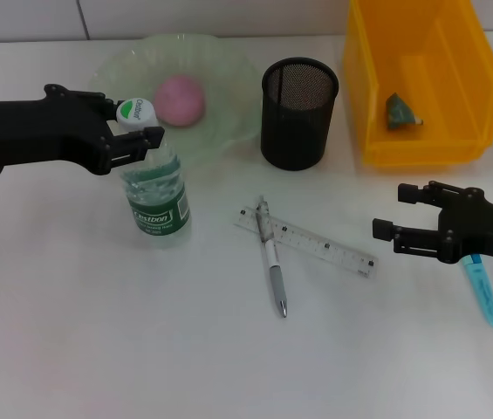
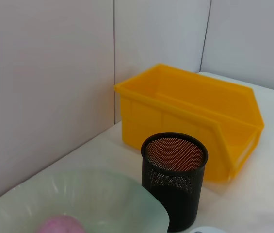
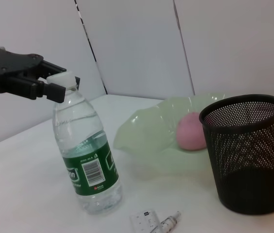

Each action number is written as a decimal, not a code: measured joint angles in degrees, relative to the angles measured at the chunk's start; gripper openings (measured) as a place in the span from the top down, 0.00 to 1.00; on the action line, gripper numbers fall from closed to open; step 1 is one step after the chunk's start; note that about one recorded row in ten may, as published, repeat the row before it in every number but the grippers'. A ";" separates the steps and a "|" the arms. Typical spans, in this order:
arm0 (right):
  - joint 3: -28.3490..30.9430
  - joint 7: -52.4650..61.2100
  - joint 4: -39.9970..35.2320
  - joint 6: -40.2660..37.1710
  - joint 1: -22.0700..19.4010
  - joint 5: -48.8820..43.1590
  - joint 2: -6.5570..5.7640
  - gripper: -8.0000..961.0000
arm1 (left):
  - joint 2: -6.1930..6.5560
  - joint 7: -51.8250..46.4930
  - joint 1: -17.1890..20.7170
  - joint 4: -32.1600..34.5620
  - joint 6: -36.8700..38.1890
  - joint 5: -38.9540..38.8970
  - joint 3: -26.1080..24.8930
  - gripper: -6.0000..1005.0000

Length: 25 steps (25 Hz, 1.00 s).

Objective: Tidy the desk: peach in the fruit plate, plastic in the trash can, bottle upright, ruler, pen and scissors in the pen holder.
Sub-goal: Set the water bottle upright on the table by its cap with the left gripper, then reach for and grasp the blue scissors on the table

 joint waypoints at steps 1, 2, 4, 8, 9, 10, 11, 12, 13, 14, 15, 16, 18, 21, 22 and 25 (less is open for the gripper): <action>0.00 0.00 0.10 0.00 0.02 0.00 -0.02 0.17 | 0.00 0.61 -0.23 -0.17 -0.01 -0.04 0.00 0.53; 0.00 0.00 0.10 0.00 0.02 0.00 -0.02 0.17 | 0.00 0.61 -0.23 -0.17 -0.01 -0.04 0.00 0.53; -0.04 0.00 0.18 0.00 0.05 0.00 -0.03 0.17 | -0.10 1.67 -0.34 -0.56 -0.18 -0.34 0.00 0.52; -0.08 0.01 0.27 0.00 0.08 0.00 -0.06 0.17 | -0.12 1.83 -0.47 -0.96 -0.42 -0.83 0.03 0.51; -0.08 0.05 0.28 0.00 0.09 0.00 -0.07 0.17 | -0.12 1.84 -0.49 -1.00 -0.48 -0.88 0.09 0.51; -0.08 0.16 0.29 0.00 0.09 0.00 -0.09 0.17 | -0.11 1.84 -0.50 -1.02 -0.50 -0.89 0.17 0.51; -0.04 0.45 0.28 -0.02 0.10 -0.32 -0.14 0.17 | -0.11 1.85 -0.50 -1.04 -0.55 -0.90 0.23 0.51; -0.04 0.45 0.28 -0.02 0.10 -0.32 -0.14 0.17 | -0.11 1.85 -0.50 -1.04 -0.55 -0.90 0.23 0.51; 0.10 0.54 0.21 -0.06 0.10 -0.70 -0.14 0.17 | -0.10 1.86 -0.50 -1.03 -0.61 -0.95 0.24 0.50; 0.23 0.59 0.10 -0.08 0.10 -1.06 -0.08 0.17 | -0.10 1.86 -0.50 -1.01 -0.64 -1.00 0.27 0.50; 0.34 0.60 0.02 -0.10 0.10 -1.28 0.00 0.17 | -0.09 1.87 -0.50 -0.91 -0.65 -1.01 0.32 0.50; 0.38 0.61 0.00 -0.10 0.10 -1.39 0.08 0.17 | -0.08 1.89 -0.50 -0.64 -0.62 -1.03 0.46 0.50; 0.39 0.61 -0.01 -0.10 0.10 -1.40 0.10 0.17 | -0.08 1.95 -0.50 -0.46 -0.58 -1.11 0.47 0.50; 0.44 0.64 -0.07 -0.10 0.10 -1.42 0.17 0.17 | -0.08 2.07 -0.16 1.78 -0.45 -1.44 0.08 0.36; 0.44 0.64 -0.07 -0.10 0.10 -1.42 0.17 0.17 | -0.08 2.07 -0.16 1.78 -0.45 -1.44 0.08 0.32; 0.45 1.21 -0.46 -0.10 0.10 -1.27 0.15 0.17 | -0.08 3.02 1.55 6.13 -0.69 -3.33 -0.69 0.26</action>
